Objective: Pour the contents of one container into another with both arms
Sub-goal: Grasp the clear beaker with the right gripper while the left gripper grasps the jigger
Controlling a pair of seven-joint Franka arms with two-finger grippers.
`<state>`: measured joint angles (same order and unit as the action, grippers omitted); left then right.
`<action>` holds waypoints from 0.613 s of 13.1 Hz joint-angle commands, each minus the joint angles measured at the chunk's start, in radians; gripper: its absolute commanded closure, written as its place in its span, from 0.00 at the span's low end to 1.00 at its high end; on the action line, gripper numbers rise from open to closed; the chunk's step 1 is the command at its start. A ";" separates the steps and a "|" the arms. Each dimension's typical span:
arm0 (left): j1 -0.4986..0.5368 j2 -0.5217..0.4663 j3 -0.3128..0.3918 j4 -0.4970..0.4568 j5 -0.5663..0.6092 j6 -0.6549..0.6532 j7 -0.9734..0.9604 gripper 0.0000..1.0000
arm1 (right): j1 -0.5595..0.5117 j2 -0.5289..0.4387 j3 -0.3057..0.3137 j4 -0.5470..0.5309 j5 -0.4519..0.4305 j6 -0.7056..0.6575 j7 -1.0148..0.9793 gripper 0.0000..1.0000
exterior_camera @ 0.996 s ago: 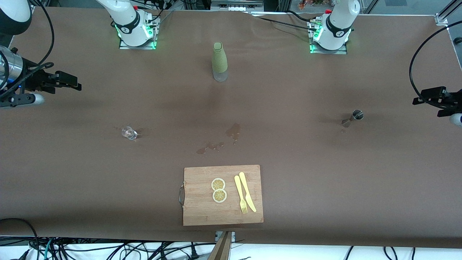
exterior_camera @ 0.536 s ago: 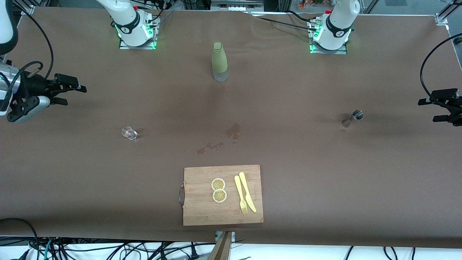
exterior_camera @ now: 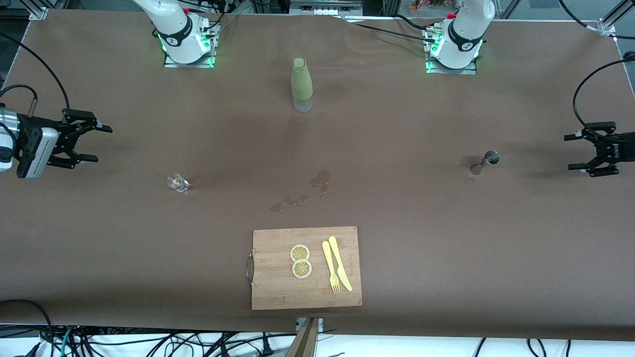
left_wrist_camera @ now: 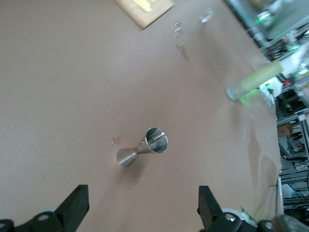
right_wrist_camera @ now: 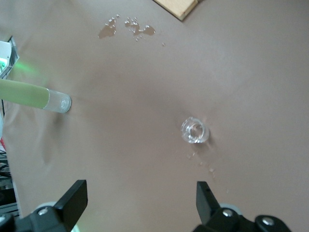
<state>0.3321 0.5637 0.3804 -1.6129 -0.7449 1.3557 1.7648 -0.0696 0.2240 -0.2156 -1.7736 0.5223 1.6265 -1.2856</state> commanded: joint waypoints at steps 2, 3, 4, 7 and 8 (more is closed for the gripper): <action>0.068 0.129 0.009 -0.079 -0.175 -0.001 0.414 0.00 | -0.019 -0.020 -0.045 -0.177 0.160 0.110 -0.315 0.00; 0.085 0.196 0.009 -0.079 -0.232 -0.007 0.491 0.00 | -0.019 -0.015 -0.056 -0.225 0.209 0.137 -0.421 0.00; 0.091 0.237 0.009 -0.079 -0.276 -0.010 0.557 0.00 | -0.021 -0.012 -0.059 -0.269 0.253 0.180 -0.516 0.00; 0.099 0.303 0.006 -0.071 -0.335 -0.038 0.685 0.00 | -0.051 0.075 -0.061 -0.352 0.456 0.225 -0.842 0.00; 0.099 0.326 0.005 -0.067 -0.335 -0.087 0.709 0.00 | -0.058 0.136 -0.061 -0.355 0.540 0.219 -0.961 0.00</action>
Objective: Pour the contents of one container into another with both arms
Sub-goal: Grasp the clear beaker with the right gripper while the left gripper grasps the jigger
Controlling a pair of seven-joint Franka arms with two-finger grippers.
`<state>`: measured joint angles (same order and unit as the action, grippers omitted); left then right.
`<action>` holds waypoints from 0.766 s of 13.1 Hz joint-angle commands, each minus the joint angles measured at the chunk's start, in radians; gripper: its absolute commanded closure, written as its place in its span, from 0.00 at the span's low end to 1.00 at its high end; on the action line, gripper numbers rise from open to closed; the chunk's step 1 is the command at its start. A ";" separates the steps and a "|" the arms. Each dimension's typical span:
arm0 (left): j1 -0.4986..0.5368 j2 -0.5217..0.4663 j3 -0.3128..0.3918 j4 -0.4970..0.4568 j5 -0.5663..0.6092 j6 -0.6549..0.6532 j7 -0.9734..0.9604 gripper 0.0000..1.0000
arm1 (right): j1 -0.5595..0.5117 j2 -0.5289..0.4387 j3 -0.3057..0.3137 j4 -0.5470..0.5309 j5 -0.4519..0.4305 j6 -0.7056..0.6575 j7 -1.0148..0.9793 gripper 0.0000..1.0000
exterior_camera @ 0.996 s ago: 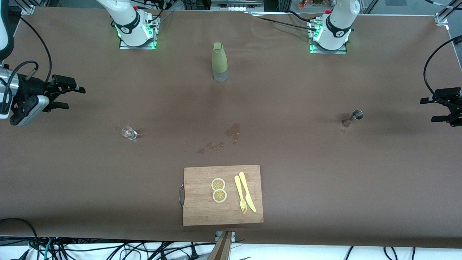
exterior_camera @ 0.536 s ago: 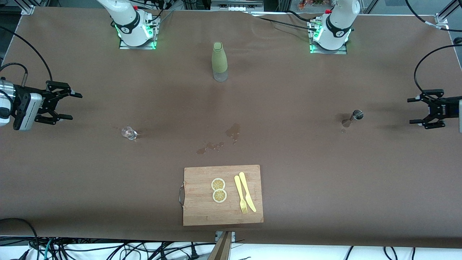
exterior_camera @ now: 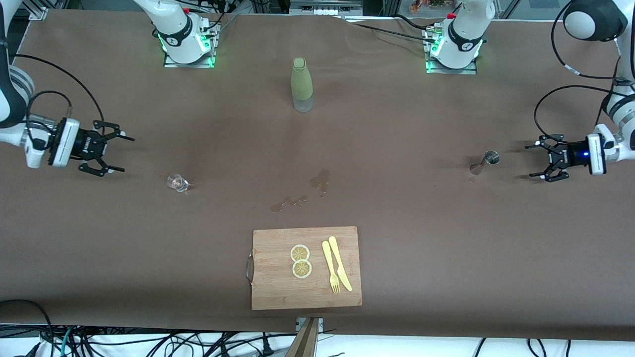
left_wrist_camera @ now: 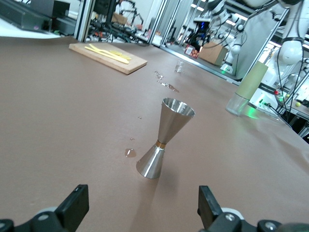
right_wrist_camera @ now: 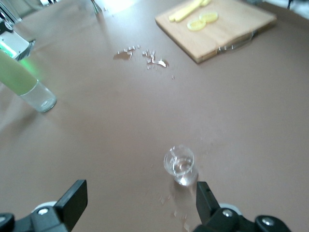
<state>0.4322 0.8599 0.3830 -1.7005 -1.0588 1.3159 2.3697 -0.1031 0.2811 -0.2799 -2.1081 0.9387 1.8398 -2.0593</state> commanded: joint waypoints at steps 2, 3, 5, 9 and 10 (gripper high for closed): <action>-0.004 0.039 -0.004 0.024 -0.017 -0.086 0.176 0.00 | -0.027 0.177 0.004 -0.021 0.263 0.004 -0.362 0.00; -0.006 0.041 -0.009 0.024 -0.015 -0.086 0.253 0.00 | -0.027 0.219 0.005 -0.021 0.319 -0.002 -0.408 0.00; -0.009 0.070 -0.047 0.025 -0.012 -0.080 0.395 0.00 | -0.021 0.288 0.014 -0.021 0.441 -0.007 -0.525 0.00; -0.013 0.120 -0.096 0.031 -0.003 -0.073 0.508 0.00 | -0.015 0.381 0.077 -0.013 0.589 -0.028 -0.645 0.00; -0.015 0.129 -0.105 0.060 0.009 -0.072 0.508 0.00 | -0.009 0.398 0.088 -0.012 0.621 -0.028 -0.656 0.00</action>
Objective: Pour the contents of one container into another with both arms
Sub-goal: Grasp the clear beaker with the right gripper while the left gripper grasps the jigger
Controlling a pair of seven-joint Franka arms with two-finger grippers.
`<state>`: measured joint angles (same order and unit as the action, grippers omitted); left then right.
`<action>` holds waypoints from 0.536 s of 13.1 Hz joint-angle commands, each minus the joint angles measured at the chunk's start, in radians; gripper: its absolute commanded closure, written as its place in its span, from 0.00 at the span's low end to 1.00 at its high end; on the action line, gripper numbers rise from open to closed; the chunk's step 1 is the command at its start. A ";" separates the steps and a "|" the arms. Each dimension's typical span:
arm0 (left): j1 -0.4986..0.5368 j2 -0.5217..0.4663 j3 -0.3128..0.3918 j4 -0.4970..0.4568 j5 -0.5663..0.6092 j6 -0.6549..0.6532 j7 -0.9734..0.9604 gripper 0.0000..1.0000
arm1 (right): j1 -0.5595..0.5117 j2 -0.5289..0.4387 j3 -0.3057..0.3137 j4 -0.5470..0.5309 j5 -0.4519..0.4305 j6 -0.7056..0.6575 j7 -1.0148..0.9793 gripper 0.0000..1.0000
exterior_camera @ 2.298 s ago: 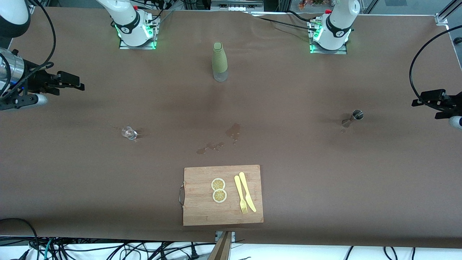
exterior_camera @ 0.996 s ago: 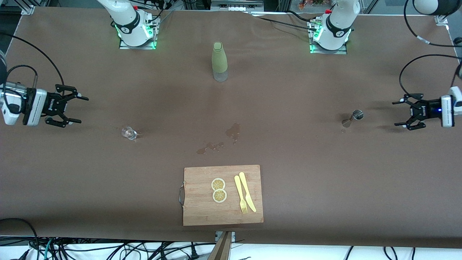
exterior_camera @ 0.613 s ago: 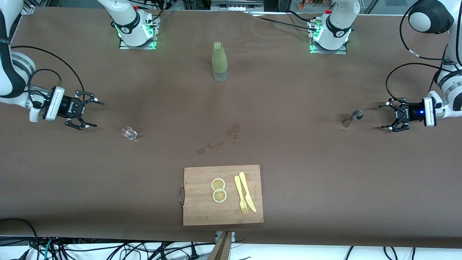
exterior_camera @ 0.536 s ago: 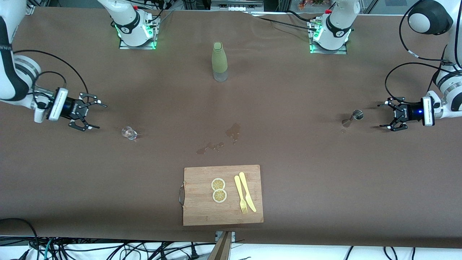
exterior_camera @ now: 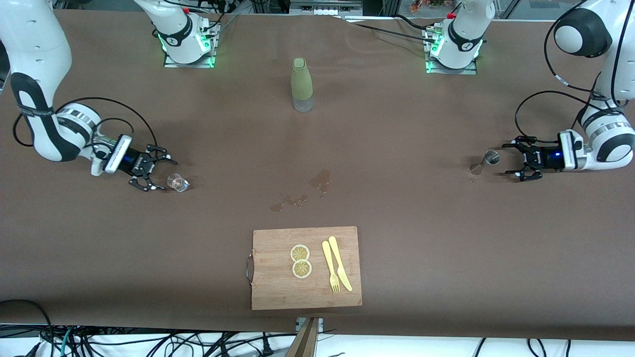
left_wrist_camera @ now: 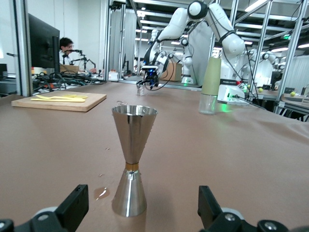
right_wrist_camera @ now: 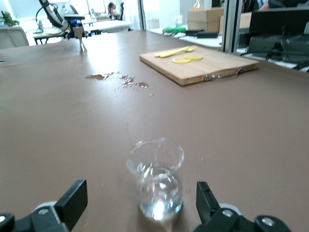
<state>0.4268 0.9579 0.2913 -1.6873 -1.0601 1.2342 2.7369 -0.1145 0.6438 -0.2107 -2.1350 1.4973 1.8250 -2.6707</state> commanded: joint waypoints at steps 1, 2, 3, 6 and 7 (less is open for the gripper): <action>-0.013 0.047 -0.029 0.060 0.014 0.008 0.133 0.00 | 0.009 0.037 0.027 0.020 0.075 -0.013 -0.046 0.00; -0.014 0.051 -0.047 0.060 0.014 0.008 0.129 0.00 | 0.016 0.043 0.031 0.024 0.087 -0.013 -0.048 0.00; -0.019 0.051 -0.055 0.061 0.012 0.010 0.124 0.00 | 0.025 0.059 0.033 0.024 0.109 -0.015 -0.049 0.00; -0.028 0.053 -0.076 0.063 0.012 0.008 0.087 0.00 | 0.035 0.097 0.033 0.065 0.133 -0.032 -0.078 0.00; -0.029 0.053 -0.092 0.061 0.012 0.008 0.086 0.00 | 0.035 0.111 0.033 0.076 0.133 -0.044 -0.078 0.00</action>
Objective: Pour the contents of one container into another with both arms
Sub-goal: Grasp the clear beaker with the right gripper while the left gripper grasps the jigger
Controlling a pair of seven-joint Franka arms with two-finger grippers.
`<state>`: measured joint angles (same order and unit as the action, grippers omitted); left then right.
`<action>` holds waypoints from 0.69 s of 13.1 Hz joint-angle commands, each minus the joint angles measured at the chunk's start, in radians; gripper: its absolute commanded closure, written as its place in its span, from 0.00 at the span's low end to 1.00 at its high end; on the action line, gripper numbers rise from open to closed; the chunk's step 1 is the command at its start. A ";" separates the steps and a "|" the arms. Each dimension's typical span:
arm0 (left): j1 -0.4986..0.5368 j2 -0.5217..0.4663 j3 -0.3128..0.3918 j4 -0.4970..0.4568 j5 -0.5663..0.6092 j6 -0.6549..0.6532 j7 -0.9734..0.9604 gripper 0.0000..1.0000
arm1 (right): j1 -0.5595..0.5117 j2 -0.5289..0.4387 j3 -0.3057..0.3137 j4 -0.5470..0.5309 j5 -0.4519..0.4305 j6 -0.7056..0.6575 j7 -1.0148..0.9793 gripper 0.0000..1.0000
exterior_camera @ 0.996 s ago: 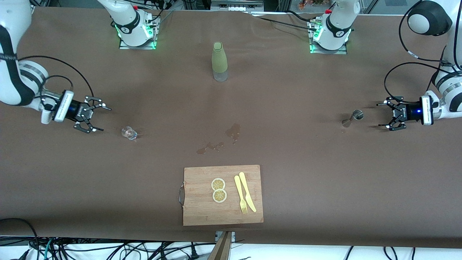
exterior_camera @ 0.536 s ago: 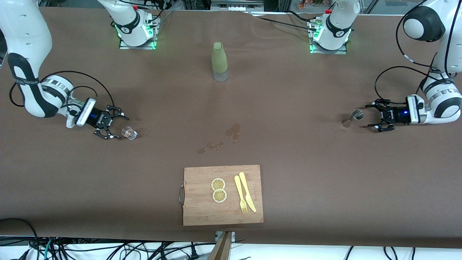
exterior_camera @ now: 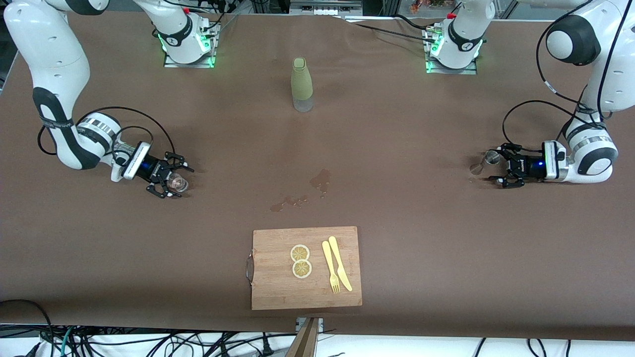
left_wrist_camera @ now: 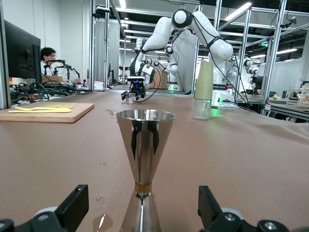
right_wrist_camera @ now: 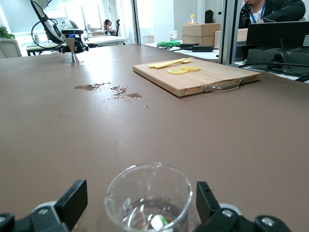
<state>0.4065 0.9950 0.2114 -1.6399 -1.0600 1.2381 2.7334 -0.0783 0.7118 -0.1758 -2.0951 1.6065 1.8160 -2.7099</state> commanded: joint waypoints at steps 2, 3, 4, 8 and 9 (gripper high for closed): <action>-0.014 0.019 -0.015 0.014 0.012 0.004 0.083 0.00 | -0.002 0.044 -0.002 0.043 0.024 -0.041 -0.039 0.05; -0.015 0.019 -0.015 0.012 0.014 0.003 0.083 0.00 | -0.002 0.048 -0.002 0.049 0.023 -0.041 -0.039 0.16; -0.015 0.019 -0.015 0.011 0.014 0.003 0.086 0.00 | -0.002 0.061 -0.002 0.061 0.023 -0.044 -0.039 0.30; -0.014 0.019 -0.014 0.009 0.015 -0.005 0.097 0.12 | -0.005 0.083 -0.004 0.087 0.021 -0.070 -0.027 0.75; -0.012 0.019 -0.014 0.009 0.015 -0.006 0.100 0.17 | -0.005 0.083 -0.004 0.087 0.021 -0.072 -0.022 0.80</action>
<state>0.3965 1.0044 0.1919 -1.6399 -1.0600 1.2379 2.7324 -0.0790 0.7764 -0.1777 -2.0241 1.6082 1.7697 -2.7108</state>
